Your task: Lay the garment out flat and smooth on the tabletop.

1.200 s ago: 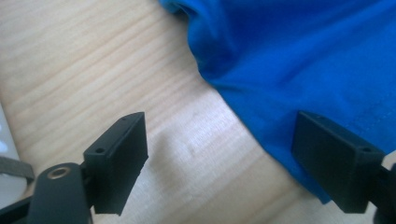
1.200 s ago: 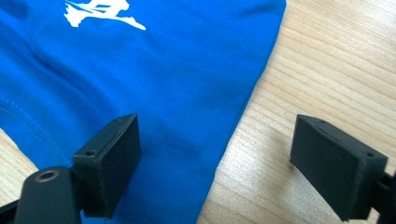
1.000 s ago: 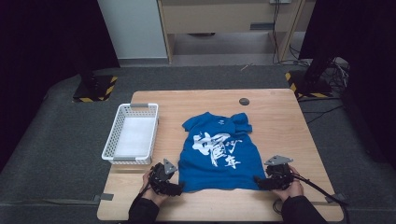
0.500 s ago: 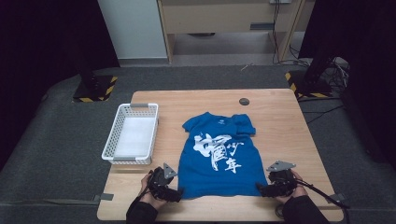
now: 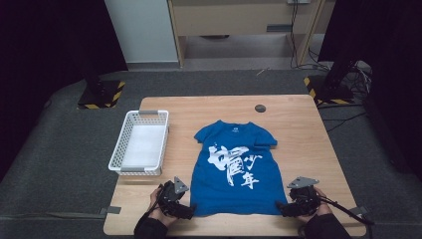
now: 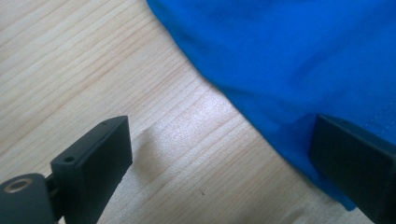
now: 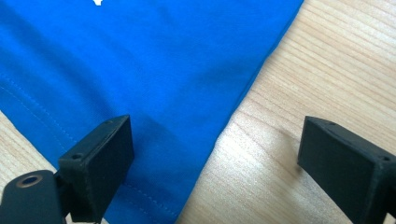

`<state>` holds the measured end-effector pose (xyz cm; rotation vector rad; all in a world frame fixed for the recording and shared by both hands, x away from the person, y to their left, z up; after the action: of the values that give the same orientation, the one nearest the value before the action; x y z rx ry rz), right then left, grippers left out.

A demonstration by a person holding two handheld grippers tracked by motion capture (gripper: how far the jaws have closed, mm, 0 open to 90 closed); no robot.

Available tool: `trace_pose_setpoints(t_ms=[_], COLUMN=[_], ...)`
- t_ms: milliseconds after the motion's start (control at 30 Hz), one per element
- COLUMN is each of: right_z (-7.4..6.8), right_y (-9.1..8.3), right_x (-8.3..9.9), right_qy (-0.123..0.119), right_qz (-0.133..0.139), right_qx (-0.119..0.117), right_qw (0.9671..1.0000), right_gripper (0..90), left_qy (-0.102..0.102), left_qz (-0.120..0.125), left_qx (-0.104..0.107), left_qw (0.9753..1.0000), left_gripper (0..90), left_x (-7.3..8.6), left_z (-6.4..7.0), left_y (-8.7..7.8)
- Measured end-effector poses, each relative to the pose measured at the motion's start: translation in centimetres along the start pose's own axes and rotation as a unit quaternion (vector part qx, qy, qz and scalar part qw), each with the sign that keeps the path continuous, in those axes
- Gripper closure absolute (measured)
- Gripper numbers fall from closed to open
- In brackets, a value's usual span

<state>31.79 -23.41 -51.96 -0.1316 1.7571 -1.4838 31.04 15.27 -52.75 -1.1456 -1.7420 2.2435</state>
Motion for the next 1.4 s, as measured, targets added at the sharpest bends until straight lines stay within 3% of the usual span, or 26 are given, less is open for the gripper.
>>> trace_pose_setpoints(t_ms=[200,267,567,667,833,1033,1400], right_z=[0.1,0.2,1.6,1.9,3.3,5.1,7.5], right_y=[-0.1,-0.3,-1.0,-0.9,-0.8,-1.1,-0.2], right_x=[-0.4,-0.7,-2.3,-2.8,-4.4,-7.0,-11.0], right_qy=[-0.01,-0.013,0.023,0.025,0.059,0.079,0.105], right_qz=[-0.011,0.001,0.06,0.067,0.107,0.145,0.166], right_qx=[0.011,0.02,0.026,0.024,0.012,0.029,0.057], right_qw=[0.9998,0.9997,0.9976,0.9971,0.9925,0.9858,0.9788], right_gripper=[7.9,8.0,9.7,9.8,12.8,14.6,15.8], left_qy=[0.006,0.005,-0.007,-0.01,-0.012,-0.019,-0.021], left_qz=[0.001,0.005,0.036,0.038,0.038,0.032,0.033], left_qx=[0.005,0.005,0.01,0.012,0.008,0.006,0.012], left_qw=[1.0,1.0,0.9993,0.9992,0.9992,0.9993,0.9992], left_gripper=[4.9,4.8,4.5,4.5,4.6,4.2,3.4], left_x=[-0.1,-0.3,-1.3,-1.5,-1.9,-2.0,-2.1], left_z=[0.0,0.0,-0.7,-0.9,-1.3,-1.7,-1.8], left_y=[0.0,0.1,0.6,0.8,1.4,1.9,2.1])
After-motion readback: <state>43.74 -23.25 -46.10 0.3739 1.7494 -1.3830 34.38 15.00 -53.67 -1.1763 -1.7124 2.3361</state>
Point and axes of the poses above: each handheld gripper's, and its own axes: y roughly forward along the jaws, x roughly out of its underside, z roughly to its right, the point moved 4 cm from there along y, roughly forward along the jaws, and after that the axes turned 4 degrees about -y, right-handed, at the moved point
